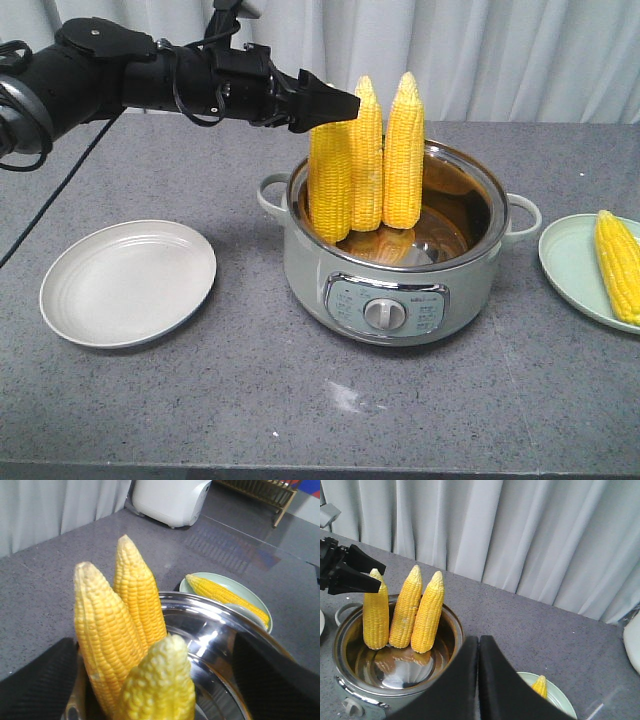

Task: Distribute corn equally
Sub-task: 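Move the left gripper over the pot toward the remaining corn cobs, then close the left gripper on the cob nearest it and lift it, then lower the cob onto the white plate and open the left gripper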

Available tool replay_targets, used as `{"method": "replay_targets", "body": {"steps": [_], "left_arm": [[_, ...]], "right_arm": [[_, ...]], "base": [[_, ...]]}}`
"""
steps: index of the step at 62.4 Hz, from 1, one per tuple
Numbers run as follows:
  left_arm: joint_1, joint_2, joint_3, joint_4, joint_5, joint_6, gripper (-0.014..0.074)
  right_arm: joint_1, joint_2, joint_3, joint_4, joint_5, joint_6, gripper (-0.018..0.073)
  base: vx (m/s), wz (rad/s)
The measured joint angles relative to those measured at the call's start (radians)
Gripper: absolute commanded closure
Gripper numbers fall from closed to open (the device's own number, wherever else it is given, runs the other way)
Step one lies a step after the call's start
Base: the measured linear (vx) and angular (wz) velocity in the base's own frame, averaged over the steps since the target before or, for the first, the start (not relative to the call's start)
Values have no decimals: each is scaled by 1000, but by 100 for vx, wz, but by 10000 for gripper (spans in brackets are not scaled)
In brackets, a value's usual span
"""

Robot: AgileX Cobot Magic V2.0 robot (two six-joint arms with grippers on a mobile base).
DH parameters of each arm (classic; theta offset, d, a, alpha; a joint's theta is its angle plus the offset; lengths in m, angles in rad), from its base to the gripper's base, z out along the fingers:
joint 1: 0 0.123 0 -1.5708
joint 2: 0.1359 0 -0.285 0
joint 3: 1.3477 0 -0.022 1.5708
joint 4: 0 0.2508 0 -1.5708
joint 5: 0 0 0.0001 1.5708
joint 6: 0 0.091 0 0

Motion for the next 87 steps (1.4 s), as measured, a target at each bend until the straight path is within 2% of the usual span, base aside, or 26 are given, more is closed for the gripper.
{"method": "replay_targets", "body": {"steps": [15,23,30,47,65,77,82,87], "left_arm": [[-9,24,0,4,28,0,12],[-28,31,0,5,27,0,64],[-39,34,0,5,27,0,184],[-42,39,0,10,27,0,606],[-35,-36,0,23,42,0,605],[37,-248,0,34,55,-1,605],[83,-356,-1,103,73,-38,605],[122,-447,-8,260,93,-126,605]], "right_arm": [[0,0,0,1,1,0,568],[0,0,0,2,3,0,568],[0,0,0,2,3,0,568],[0,0,0,2,4,3,568],[0,0,0,4,4,4,568],[0,0,0,5,4,4,568],[0,0,0,5,4,4,568],[0,0,0,5,4,4,568]], "base": [[0,0],[0,0],[0,0],[0,0],[0,0],[0,0],[0,0],[0,0]]}}
